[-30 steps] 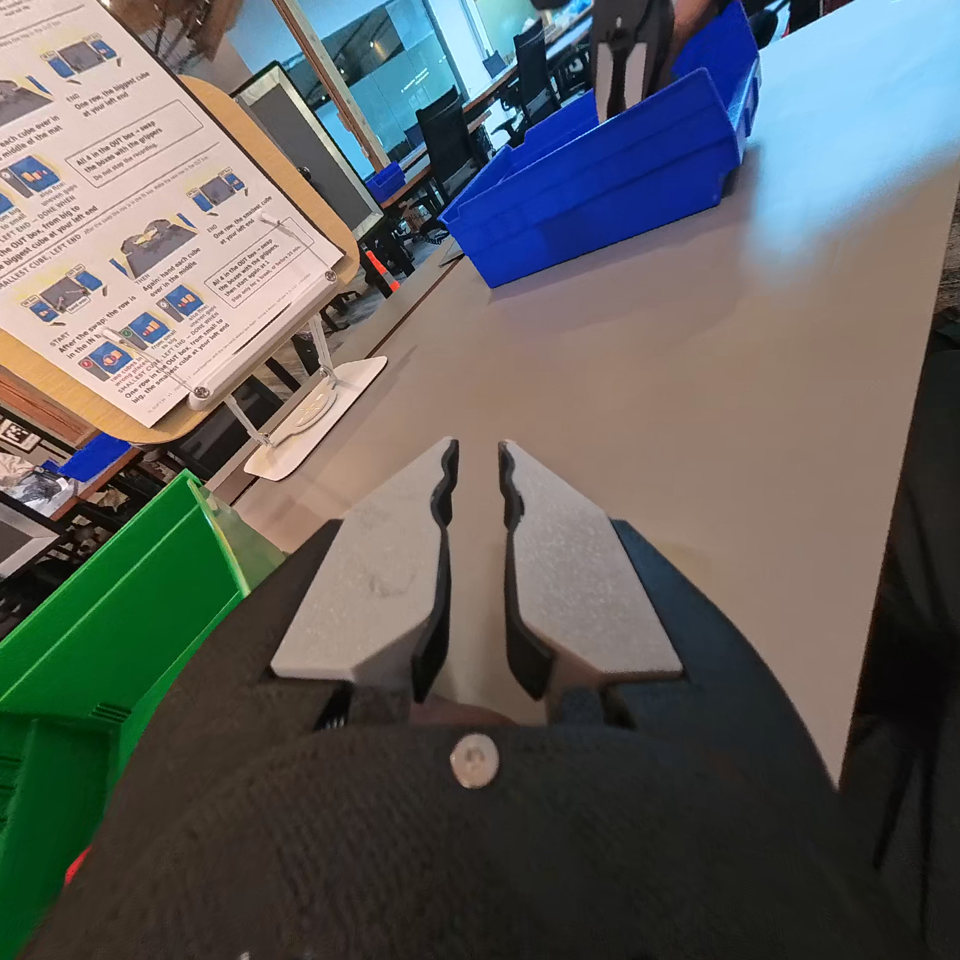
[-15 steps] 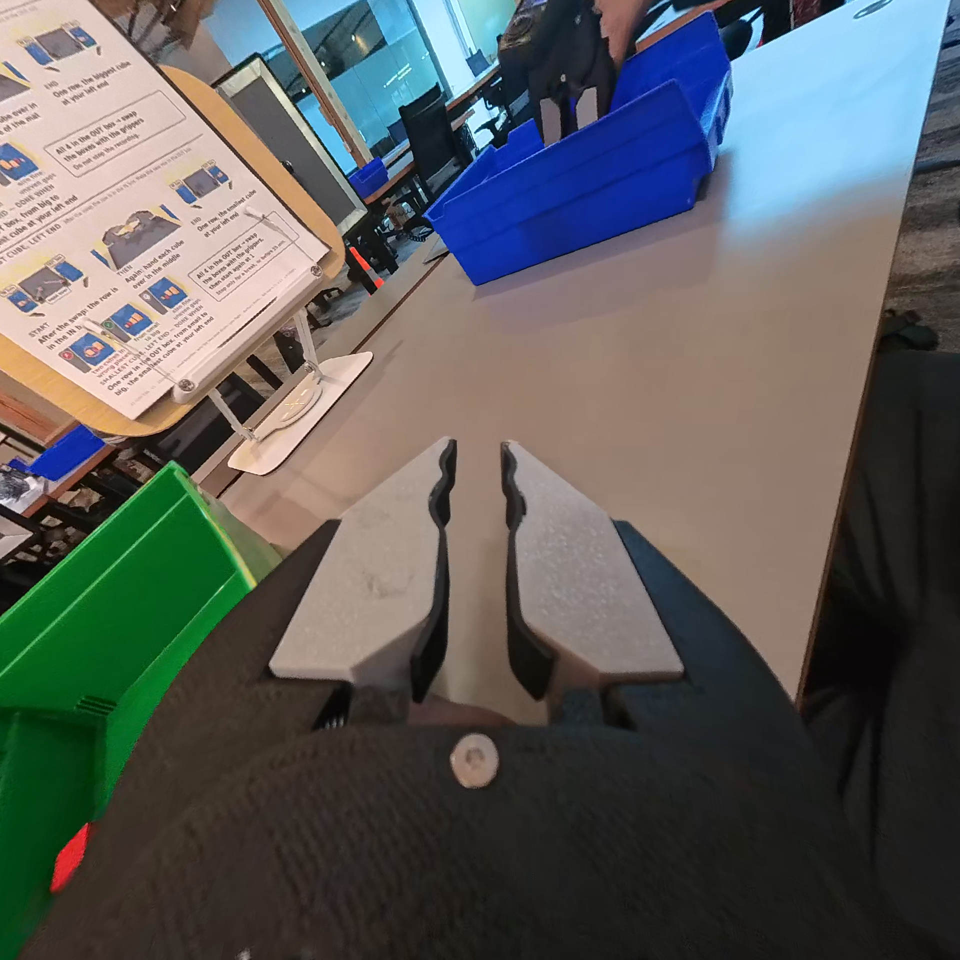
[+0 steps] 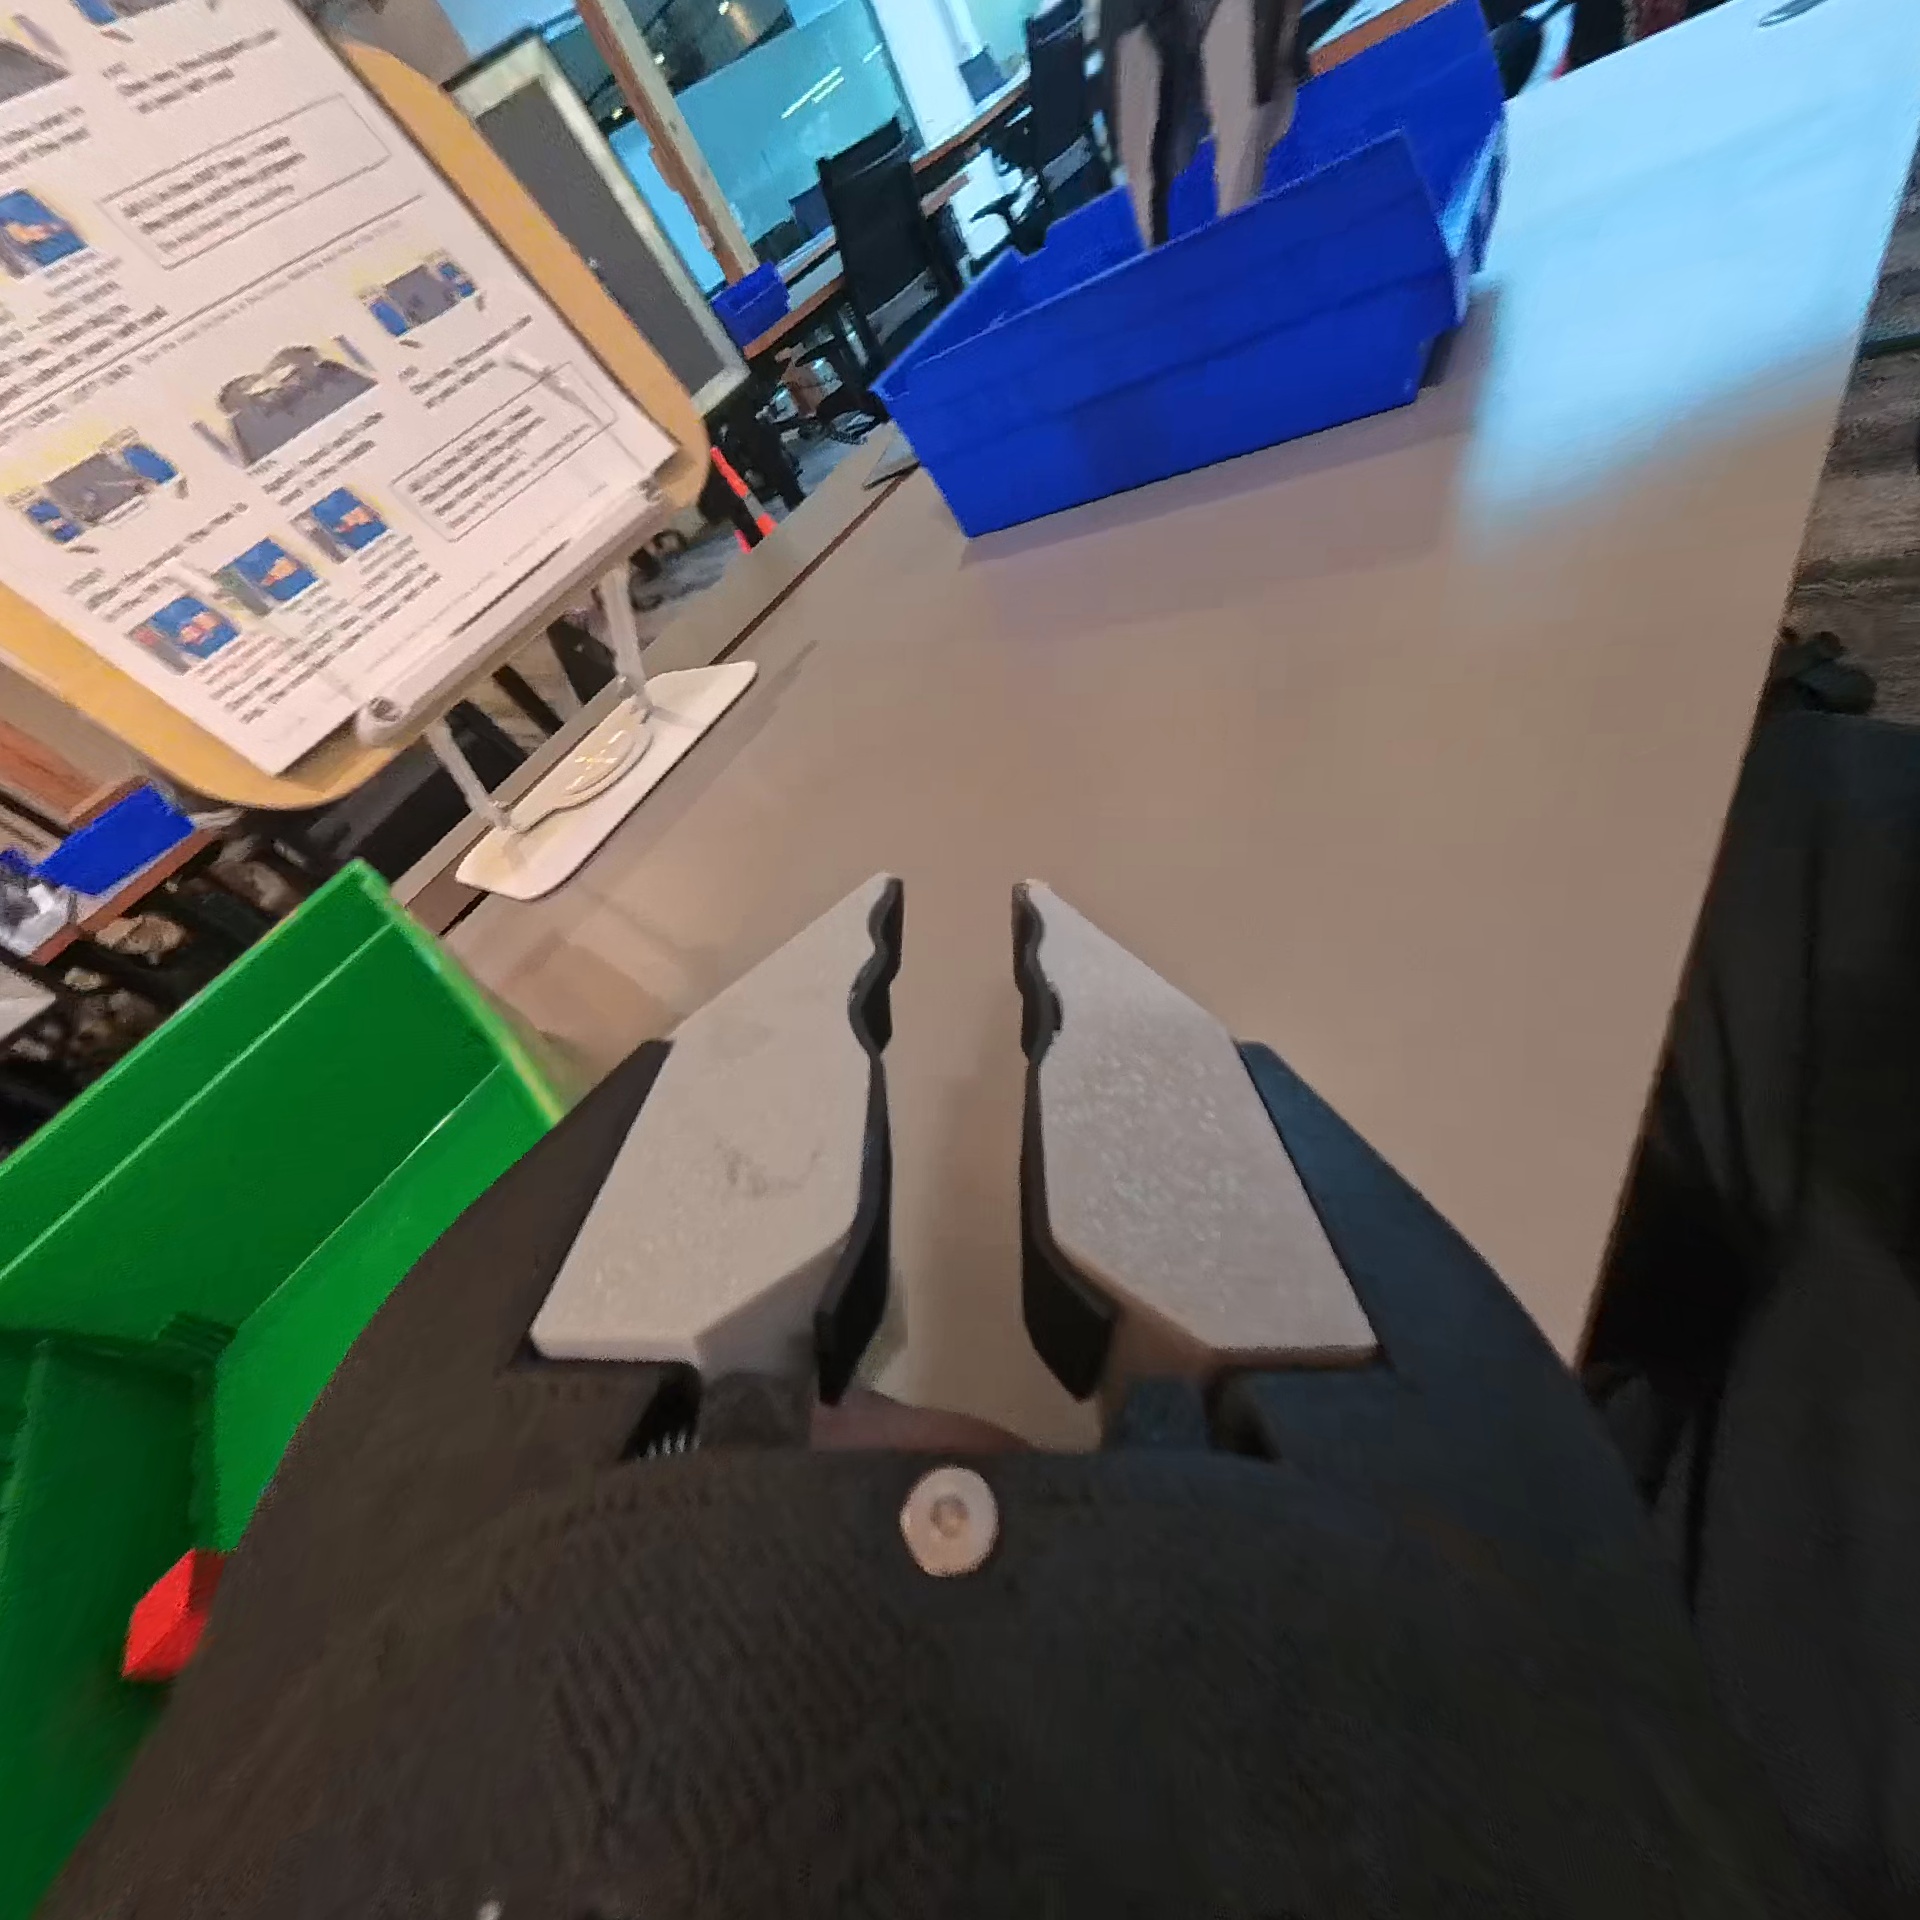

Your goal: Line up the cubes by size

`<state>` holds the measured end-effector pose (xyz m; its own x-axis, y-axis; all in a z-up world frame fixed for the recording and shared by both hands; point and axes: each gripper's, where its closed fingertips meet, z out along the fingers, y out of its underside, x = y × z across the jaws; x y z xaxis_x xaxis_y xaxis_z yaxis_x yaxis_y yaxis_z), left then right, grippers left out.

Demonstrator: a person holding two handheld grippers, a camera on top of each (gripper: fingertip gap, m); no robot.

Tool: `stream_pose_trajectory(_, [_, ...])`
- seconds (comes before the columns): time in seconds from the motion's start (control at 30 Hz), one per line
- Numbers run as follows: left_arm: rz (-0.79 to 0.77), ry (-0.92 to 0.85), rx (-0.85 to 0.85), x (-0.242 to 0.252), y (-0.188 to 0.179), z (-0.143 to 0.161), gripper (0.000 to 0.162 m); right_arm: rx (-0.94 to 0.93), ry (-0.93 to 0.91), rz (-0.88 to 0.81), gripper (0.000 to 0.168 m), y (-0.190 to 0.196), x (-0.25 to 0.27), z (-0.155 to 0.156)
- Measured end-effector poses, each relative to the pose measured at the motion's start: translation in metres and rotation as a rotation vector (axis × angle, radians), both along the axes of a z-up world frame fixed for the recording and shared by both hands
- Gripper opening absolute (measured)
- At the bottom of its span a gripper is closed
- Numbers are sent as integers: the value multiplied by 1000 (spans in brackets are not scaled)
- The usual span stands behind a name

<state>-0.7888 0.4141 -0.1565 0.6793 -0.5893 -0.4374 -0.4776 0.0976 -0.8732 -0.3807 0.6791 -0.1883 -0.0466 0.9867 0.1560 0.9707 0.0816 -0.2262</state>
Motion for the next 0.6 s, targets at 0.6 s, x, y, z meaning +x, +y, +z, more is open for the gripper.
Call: stream_pose_trajectory(0.6, [75, 830, -657, -220, 83, -20, 43, -203, 1074, 304, 67, -207, -178, 98])
